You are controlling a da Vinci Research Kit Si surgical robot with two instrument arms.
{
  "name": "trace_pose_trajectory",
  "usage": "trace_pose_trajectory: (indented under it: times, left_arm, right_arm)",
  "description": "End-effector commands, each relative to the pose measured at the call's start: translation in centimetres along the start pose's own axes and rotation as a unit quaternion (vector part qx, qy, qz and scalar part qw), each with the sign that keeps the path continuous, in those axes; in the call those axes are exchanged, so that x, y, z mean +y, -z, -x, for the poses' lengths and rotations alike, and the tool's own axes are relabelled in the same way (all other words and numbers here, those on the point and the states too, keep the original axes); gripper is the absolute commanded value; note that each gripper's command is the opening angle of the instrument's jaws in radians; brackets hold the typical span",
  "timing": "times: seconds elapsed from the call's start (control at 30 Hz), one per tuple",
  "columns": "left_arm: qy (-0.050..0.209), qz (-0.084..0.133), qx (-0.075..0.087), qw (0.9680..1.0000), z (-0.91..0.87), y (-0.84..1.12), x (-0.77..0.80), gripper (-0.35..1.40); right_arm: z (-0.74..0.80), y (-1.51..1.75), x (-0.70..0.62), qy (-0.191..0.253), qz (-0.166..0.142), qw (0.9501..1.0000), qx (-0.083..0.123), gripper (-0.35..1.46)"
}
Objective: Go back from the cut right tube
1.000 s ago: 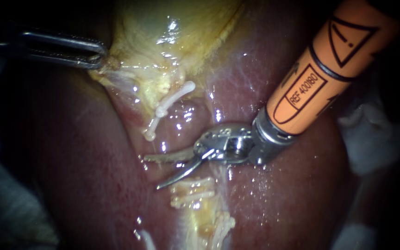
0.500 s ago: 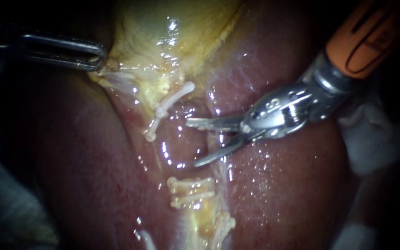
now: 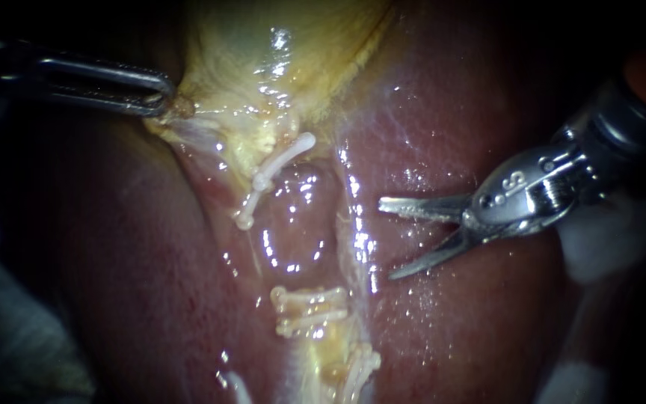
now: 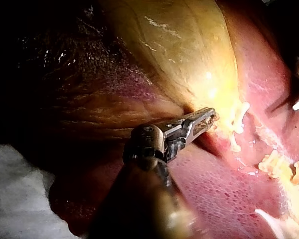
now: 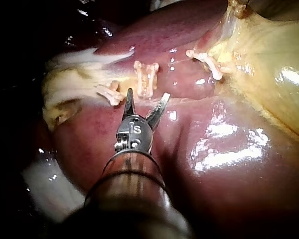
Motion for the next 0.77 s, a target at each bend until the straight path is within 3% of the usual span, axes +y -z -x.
trace_pose_trajectory:
  times: [0.03, 0.4, 0.77]
  left_arm:
    - [0.0, -0.003, 0.0, 1.0, 0.02, -0.05, 0.0, -0.35]
    - [-0.015, 0.001, -0.014, 0.9998, 0.24, -0.64, -0.2, -0.35]
    - [-0.022, 0.01, -0.021, 0.9995, 0.24, -0.65, -0.25, -0.35]
  right_arm:
    - [0.0, 0.02, 0.0, -0.004, 0.003, 1.0, -0.001, 1.45]
    - [0.04, 0.09, 0.01, -0.006, 0.003, 1.0, -0.001, 1.45]
    - [0.04, 0.1, 0.01, -0.006, 0.004, 1.0, -0.002, 1.45]
